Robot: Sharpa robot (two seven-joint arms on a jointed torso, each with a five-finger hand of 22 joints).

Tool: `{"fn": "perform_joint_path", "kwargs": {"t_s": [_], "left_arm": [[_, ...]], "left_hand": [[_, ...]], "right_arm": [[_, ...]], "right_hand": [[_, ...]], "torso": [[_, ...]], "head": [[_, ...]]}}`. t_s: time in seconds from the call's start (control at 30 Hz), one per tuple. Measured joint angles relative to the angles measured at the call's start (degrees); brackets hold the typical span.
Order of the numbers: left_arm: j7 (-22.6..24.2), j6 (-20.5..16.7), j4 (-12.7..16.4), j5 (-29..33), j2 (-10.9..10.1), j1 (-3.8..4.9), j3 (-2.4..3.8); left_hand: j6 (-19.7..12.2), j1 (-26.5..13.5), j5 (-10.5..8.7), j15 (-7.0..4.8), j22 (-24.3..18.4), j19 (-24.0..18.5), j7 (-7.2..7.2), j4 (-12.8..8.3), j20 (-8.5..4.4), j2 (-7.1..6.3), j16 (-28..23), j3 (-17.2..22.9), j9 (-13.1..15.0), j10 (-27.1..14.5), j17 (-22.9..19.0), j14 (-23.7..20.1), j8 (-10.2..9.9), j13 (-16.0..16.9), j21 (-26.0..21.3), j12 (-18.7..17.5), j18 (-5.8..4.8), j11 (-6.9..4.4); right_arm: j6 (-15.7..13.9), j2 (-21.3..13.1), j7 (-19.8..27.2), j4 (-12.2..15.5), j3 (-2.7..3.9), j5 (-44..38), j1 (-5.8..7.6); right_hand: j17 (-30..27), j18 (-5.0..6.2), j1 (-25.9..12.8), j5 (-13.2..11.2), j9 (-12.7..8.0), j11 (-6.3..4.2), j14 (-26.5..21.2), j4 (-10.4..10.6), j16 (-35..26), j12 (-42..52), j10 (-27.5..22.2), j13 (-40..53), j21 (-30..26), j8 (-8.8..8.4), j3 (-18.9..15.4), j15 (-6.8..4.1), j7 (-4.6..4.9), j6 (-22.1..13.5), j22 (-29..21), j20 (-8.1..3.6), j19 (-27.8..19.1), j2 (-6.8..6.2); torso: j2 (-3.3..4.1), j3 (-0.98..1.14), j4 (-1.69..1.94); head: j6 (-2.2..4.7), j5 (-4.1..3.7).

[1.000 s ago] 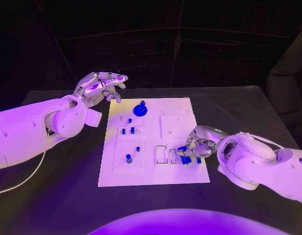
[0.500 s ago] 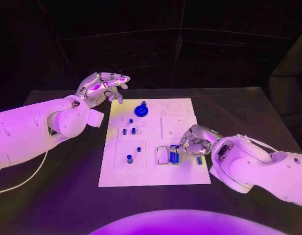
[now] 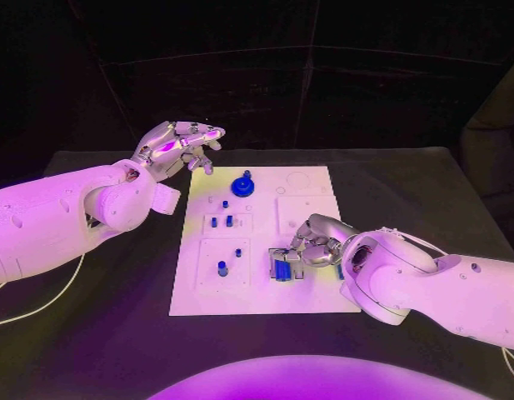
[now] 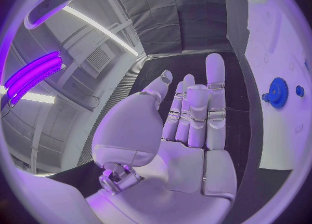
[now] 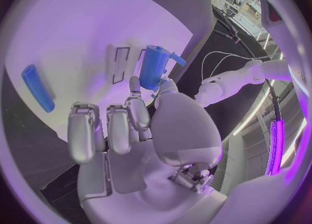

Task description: Assemble the parts on the task board

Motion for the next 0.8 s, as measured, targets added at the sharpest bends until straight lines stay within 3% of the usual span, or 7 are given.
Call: {"fn": "perform_joint_path", "kwargs": {"t_s": [0.23, 0.43, 0.6, 0.7, 0.73, 0.8], "left_arm": [[-0.03, 0.14, 0.01, 0.0, -0.03, 0.01, 0.0], [-0.06, 0.21, 0.04, -0.01, -0.03, 0.01, 0.0], [-0.09, 0.23, 0.06, -0.01, -0.05, 0.02, 0.0], [-0.12, 0.25, 0.07, -0.01, -0.05, 0.02, 0.0], [-0.12, 0.25, 0.08, -0.01, -0.05, 0.02, 0.0], [-0.13, 0.25, 0.08, -0.01, -0.05, 0.02, 0.0]], "left_hand": [[0.0, 0.0, 0.0, 0.0, 0.01, 0.0, 0.0, 0.0, 0.0, 0.0, 0.0, 0.0, 0.0, 0.0, 0.01, 0.0, 0.0, 0.0, 0.0, 0.0, 0.0, 0.0], [0.0, 0.0, 0.0, 0.0, 0.01, 0.0, 0.0, 0.0, 0.0, 0.0, 0.0, 0.0, 0.0, 0.0, 0.01, 0.0, 0.0, -0.01, 0.0, 0.0, 0.0, 0.0], [0.0, 0.0, 0.0, 0.0, 0.01, 0.0, 0.0, 0.0, 0.0, 0.0, 0.0, 0.0, 0.0, 0.0, 0.01, 0.0, 0.0, -0.01, 0.0, 0.0, 0.0, 0.0], [0.0, 0.0, 0.0, 0.0, 0.01, 0.0, 0.0, 0.0, 0.0, 0.0, 0.0, 0.0, 0.0, 0.0, 0.01, 0.0, 0.0, -0.01, 0.0, 0.0, 0.0, 0.0], [0.0, 0.0, 0.0, 0.03, 0.01, 0.0, 0.0, 0.0, 0.0, 0.0, 0.0, 0.0, 0.0, -0.12, -0.01, -0.03, 0.0, -0.01, 0.0, 0.0, 0.01, -0.12], [0.0, 0.0, 0.0, 0.21, -0.02, 0.0, 0.0, 0.0, 0.0, 0.0, 0.0, 0.0, 0.0, -0.21, -0.08, -0.21, 0.0, -0.01, 0.0, 0.0, 0.0, -0.21]], "right_arm": [[1.58, 1.24, -0.72, -0.92, 0.05, 0.28, 0.06], [2.06, 1.75, -1.18, -1.45, 0.1, 0.18, 0.12], [2.02, 1.93, -1.83, -1.96, 0.06, -0.4, 0.1], [1.84, 2.03, -2.31, -2.06, 0.05, -0.97, 0.09], [1.76, 2.05, -2.46, -2.07, 0.05, -1.15, 0.08], [1.57, 2.06, -2.75, -2.07, 0.05, -1.58, 0.08]], "right_hand": [[0.0, 0.0, 0.0, -0.16, 0.46, 0.0, -0.04, 0.0, 0.0, 0.0, 0.0, 0.02, 0.0, 0.19, -0.31, -0.04, -0.05, 0.12, 0.0, 0.0, 0.0, 0.0], [-0.01, -0.01, -0.39, -4.97, 0.93, 0.0, -0.22, 0.13, 0.0, -0.66, 0.0, -0.06, 0.0, 0.49, -1.57, -0.21, -0.11, 0.22, 0.0, -0.18, -0.19, 0.39], [-0.01, 0.0, -1.36, -10.33, 1.72, 0.0, -0.22, 0.06, 0.0, -1.25, 0.0, -0.07, 0.0, 0.79, -3.23, -0.21, 0.01, -0.02, 0.0, -0.18, -0.19, 1.05], [-0.01, 0.0, -3.43, -15.65, 2.03, 0.0, -0.22, 0.12, -0.32, -2.05, -0.01, -0.43, 0.0, 0.83, -4.52, -0.22, 0.12, -0.52, 0.0, -0.18, -0.19, 0.97], [-0.08, 0.0, -4.46, -18.79, 2.2, -0.01, -0.22, 0.21, -0.46, -2.61, -0.04, -0.71, 0.0, 0.83, -5.09, -0.21, 0.19, -0.87, 0.0, -0.18, -0.19, 0.56], [-0.41, 0.0, -6.13, -22.15, 2.32, 0.12, -0.22, 0.52, -0.79, -4.33, -1.18, -1.86, -0.28, 0.84, -5.42, -0.22, 0.34, -1.69, 0.0, -0.18, -0.19, -0.71]], "torso": [[0.0, 0.02, -0.07], [-0.04, 0.03, -0.07], [-0.07, 0.03, -0.09], [-0.07, 0.03, -0.1], [-0.07, 0.04, -0.1], [-0.07, 0.04, -0.1]], "head": [[-0.29, 0.31], [-0.39, 0.45], [-0.35, 0.46], [-0.3, 0.46], [-0.29, 0.46], [-0.26, 0.47]]}}
